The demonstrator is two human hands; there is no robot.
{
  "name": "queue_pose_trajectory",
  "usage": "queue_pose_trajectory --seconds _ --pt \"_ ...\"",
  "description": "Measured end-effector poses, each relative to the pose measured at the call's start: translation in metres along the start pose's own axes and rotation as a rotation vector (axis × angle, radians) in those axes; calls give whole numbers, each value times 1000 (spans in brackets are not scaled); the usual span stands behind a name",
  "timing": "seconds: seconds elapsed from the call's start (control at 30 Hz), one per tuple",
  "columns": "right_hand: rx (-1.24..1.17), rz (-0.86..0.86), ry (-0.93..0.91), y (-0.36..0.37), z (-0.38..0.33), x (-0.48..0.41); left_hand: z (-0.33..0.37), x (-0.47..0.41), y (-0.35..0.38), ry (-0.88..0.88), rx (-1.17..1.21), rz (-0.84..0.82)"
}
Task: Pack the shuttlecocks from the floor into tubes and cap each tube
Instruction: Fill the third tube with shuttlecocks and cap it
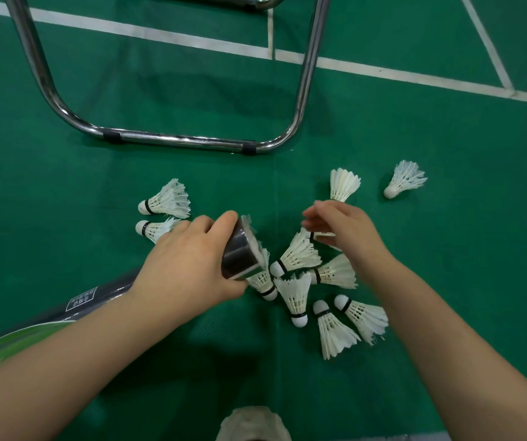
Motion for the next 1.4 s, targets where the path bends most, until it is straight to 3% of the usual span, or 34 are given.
queue_pose_trajectory --seconds 0.1,0.23,0.43,0.53,0.7,0.87,0.97,1.03,1.13,1.23,1.33,1.4 --pt "192 169 -31 -21 18 -4 3 1 4 10 -26 -11" --pt "518 112 -17 -7 42 -11 5 0 7 9 -38 -21" --pt "763 53 3 6 57 -15 6 -1 10 2 -26 -41" --pt "733 67 -12 3 60 -18 9 0 12 4 -36 -57" --pt "431 87 23 -9 62 -22 12 1 12 1 -40 -51" --pt "509 56 0 2 56 -22 8 -1 8 -10 -37 -29" --pt "365 47 -129 9 42 -17 2 -2 4 -47 -34 -34" --pt "431 126 -233 6 32 -13 -2 -2 2 -67 -50 -44" --pt "766 215 -328 5 26 -5 -8 -1 0 -88 -45 -37" --pt "914 11 -399 21 34 3 -10 -1 -1 -94 -43 -29" --pt "1042 -272 -310 41 61 10 -9 -1 1 -95 -50 -42" --pt "1077 -309 -269 50 71 12 -8 -1 3 -92 -41 -47"
Point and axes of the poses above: each hand's wrist, its own x-axis away from the middle knuckle, its own y-axis out of the palm, z = x × y, the point moved 9 cm from there along -x, towards the middle knuckle, and after that the axes turned 3 degrees about y, right-handed, at the moved point
